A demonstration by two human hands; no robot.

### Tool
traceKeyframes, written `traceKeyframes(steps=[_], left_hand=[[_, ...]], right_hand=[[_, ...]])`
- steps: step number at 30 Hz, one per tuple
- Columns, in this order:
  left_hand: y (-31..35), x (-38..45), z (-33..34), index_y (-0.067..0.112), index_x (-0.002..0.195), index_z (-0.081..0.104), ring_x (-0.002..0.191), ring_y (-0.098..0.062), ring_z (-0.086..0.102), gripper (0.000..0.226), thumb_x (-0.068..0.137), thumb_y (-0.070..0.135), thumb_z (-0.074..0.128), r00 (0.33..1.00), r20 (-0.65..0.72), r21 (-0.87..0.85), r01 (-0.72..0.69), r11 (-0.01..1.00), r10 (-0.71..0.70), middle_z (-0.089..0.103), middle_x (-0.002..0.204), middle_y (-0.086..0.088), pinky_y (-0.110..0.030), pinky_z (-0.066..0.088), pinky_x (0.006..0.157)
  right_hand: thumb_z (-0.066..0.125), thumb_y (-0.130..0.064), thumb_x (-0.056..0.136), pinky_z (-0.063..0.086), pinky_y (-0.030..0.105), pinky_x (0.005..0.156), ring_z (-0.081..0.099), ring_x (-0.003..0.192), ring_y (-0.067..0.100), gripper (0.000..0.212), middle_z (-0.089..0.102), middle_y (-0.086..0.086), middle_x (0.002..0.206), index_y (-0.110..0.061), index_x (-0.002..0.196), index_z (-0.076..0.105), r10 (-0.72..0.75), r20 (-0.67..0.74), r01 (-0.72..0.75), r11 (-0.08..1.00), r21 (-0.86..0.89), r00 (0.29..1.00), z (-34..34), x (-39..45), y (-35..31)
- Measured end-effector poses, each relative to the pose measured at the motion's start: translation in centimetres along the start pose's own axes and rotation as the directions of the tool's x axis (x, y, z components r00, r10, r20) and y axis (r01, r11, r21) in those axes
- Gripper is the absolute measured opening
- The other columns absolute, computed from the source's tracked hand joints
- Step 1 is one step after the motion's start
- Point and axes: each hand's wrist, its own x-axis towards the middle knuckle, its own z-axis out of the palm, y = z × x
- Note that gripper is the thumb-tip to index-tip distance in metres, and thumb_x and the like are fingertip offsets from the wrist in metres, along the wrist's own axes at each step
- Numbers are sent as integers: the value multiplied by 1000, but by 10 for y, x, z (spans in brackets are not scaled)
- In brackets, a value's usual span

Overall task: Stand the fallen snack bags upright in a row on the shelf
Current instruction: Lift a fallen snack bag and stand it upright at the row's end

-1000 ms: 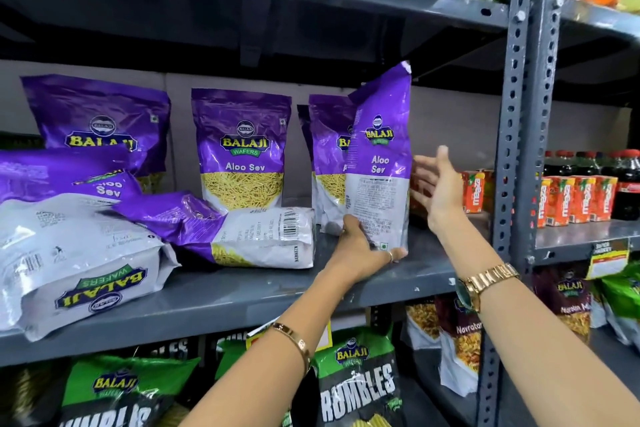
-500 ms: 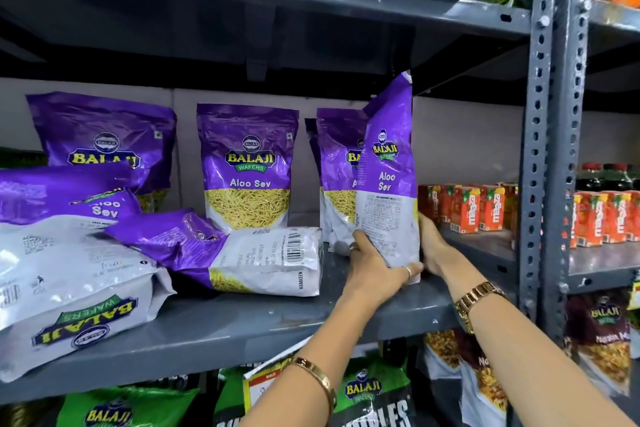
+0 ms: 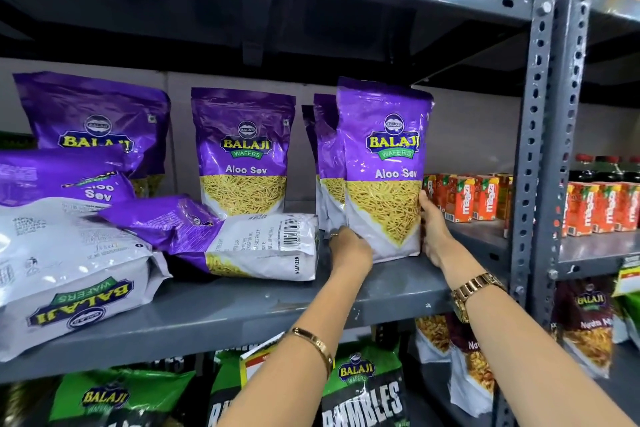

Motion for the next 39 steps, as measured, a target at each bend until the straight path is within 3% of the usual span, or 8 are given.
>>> traceKeyframes(steps=[4,7,11,13,23,32,36,39], left_hand=[[2,6,-1,-2,125,45,120,-34,50,32,97,5,30,997,-23,-22,76,997,-76,51,133,-21,-35,42,95],[4,8,-4,-2,126,43,120,-36,50,33,95,4,33,996,1,-5,86,996,-86,50,134,-23,-37,44,93],[5,4,-6,-1,131,36,124,-37,46,38,94,9,35,993,79,-4,92,996,-91,44,139,-23,-37,42,96],[5,2,-8,0,133,34,125,-36,44,40,94,10,34,992,99,-5,79,997,-78,42,141,-22,-36,40,97],[4,-26,-10,-2,124,40,120,-36,47,36,94,17,38,990,131,55,-66,996,58,48,133,-23,-36,41,95],[11,-59,-12,0,129,38,123,-36,45,42,92,18,45,984,126,9,-129,992,127,50,133,-22,-36,40,99],[5,-77,-25,4,118,45,107,-39,55,29,89,8,47,946,-148,-61,-302,952,290,60,107,-23,-33,45,82],[2,-84,-45,4,131,40,111,-38,52,47,84,0,45,819,-438,21,-402,916,370,59,116,-25,-38,41,93]], right_hand=[[44,-51,86,44,18,48,60,64,10,35,65,-4,71,-20,78,59,30,-91,-35,998,-55,995,-4,0,2],[45,-44,89,39,10,35,61,51,6,31,63,-6,56,-19,75,57,16,-91,-19,999,-32,996,-2,-5,-1],[37,-45,92,45,21,71,56,109,19,45,61,2,108,-16,123,51,63,-3,-63,998,-1,998,1,-9,-2],[35,-48,92,41,25,84,46,126,23,52,54,6,131,-15,130,47,86,2,-86,995,-44,996,0,-12,-2],[39,-44,92,36,32,103,51,118,28,31,56,15,130,-20,105,52,115,-45,-119,988,-100,992,-25,-42,-12],[37,-37,95,36,32,99,50,118,24,48,52,10,132,-7,132,43,-12,-152,-18,981,-195,988,-27,-68,-16],[51,-27,90,36,32,89,50,113,30,33,58,14,122,-9,117,51,-489,-356,235,792,-563,796,-20,-86,-3],[51,-13,84,35,35,85,49,104,36,24,57,21,111,-2,106,54,-797,-190,409,480,-776,574,-1,-100,-11]])
